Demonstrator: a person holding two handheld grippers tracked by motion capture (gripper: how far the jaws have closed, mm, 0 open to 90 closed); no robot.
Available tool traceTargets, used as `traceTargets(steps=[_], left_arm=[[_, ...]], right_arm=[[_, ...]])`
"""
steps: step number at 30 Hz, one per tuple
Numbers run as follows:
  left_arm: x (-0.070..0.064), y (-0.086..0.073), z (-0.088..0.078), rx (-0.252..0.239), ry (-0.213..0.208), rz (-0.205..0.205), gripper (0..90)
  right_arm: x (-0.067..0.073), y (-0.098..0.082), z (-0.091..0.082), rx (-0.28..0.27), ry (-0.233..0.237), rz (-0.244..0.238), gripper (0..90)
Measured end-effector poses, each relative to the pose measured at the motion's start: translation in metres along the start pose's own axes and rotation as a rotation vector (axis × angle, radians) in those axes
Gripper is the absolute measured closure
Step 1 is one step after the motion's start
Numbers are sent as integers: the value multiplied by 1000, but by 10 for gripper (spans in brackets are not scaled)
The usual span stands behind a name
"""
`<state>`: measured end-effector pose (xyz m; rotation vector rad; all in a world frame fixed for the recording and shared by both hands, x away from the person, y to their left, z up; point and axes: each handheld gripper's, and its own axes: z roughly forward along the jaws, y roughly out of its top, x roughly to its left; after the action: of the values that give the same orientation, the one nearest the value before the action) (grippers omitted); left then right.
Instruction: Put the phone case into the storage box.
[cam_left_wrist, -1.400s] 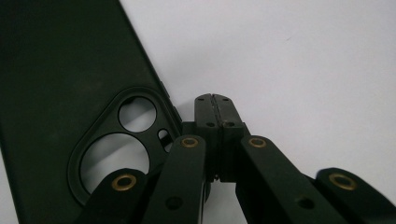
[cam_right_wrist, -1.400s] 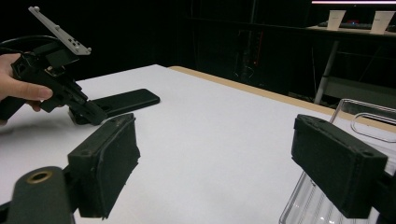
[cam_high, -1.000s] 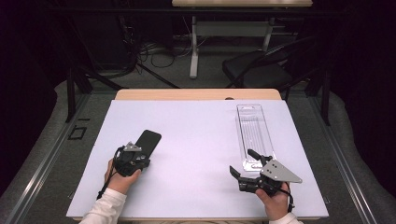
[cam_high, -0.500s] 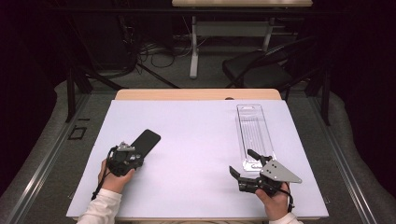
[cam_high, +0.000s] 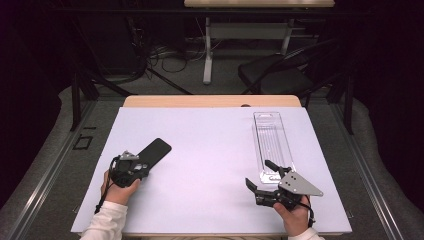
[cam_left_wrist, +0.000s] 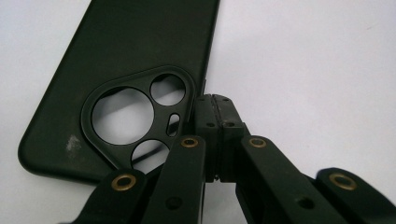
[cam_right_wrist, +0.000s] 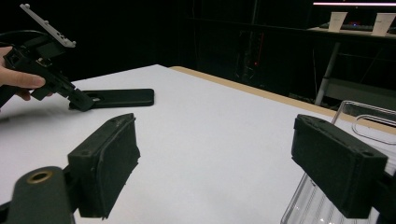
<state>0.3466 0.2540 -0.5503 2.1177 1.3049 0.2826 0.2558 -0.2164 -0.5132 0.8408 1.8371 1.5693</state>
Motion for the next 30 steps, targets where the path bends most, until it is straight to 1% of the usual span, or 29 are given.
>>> traceTargets(steps=[3, 9, 13, 14, 20, 28, 30], left_arm=[[0, 0, -1, -12, 0, -4, 900], [-1, 1, -4, -24, -18, -5, 899], [-2, 2, -5, -37, -30, 1, 859], [-3, 2, -6, -49, -34, -5, 848], [-5, 2, -8, -81, -53, -7, 733], [-5, 3, -9, -114, -54, -9, 542], [-5, 3, -10, -127, -45, -5, 512]], right_arm=[[0, 0, 0, -1, -1, -1, 137], [0, 0, 0, -2, -1, -1, 137], [0, 0, 0, -4, -1, -2, 138], [0, 0, 0, -3, -2, -1, 138], [0, 0, 0, 0, 0, -1, 137], [0, 0, 0, -1, -1, 0, 137], [0, 0, 0, 1, 0, 1, 138]])
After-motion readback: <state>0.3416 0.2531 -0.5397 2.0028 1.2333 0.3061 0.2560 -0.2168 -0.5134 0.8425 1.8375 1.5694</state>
